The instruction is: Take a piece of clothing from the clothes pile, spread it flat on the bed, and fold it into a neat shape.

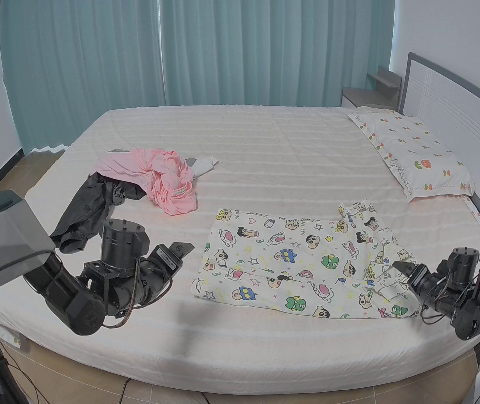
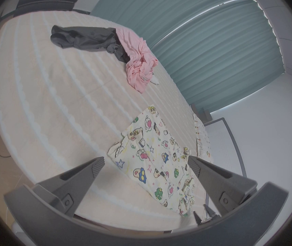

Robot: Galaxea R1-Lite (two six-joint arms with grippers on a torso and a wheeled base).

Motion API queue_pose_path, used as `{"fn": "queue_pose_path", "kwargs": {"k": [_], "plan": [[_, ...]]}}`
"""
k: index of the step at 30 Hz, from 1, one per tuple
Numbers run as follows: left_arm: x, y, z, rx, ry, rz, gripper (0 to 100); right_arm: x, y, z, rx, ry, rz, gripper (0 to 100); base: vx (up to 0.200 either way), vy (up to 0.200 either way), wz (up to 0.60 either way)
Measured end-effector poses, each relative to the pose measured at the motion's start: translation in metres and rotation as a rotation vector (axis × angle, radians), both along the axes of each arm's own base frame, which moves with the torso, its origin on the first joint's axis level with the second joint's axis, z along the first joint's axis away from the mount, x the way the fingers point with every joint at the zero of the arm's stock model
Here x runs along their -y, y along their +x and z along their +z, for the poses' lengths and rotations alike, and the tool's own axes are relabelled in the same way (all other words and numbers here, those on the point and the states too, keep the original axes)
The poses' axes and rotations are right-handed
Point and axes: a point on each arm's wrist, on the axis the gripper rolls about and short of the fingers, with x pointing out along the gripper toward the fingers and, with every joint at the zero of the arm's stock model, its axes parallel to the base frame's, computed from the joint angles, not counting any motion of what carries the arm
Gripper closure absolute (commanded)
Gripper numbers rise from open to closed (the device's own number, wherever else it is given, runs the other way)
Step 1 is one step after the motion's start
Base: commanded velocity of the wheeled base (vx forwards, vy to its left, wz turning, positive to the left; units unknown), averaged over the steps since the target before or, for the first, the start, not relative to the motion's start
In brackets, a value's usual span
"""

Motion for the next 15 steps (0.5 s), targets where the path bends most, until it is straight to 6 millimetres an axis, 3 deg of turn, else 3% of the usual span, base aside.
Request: {"fn": "queue_pose_path", "kwargs": {"k": [7, 15], "plan": [[-0.004, -0.009, -0.007, -0.015, -0.008, -0.004, 0, -0.001, -0.007, -0.026, -0.118, 0.003, -0.014, 0, 0.0, 0.0, 0.0], [-0.004, -0.01, -0.013, -0.034, 0.002, -0.006, 0, 0.006, 0.0, -0.03, -0.107, 0.008, -0.04, 0, 0.0, 0.0, 0.0]]}}
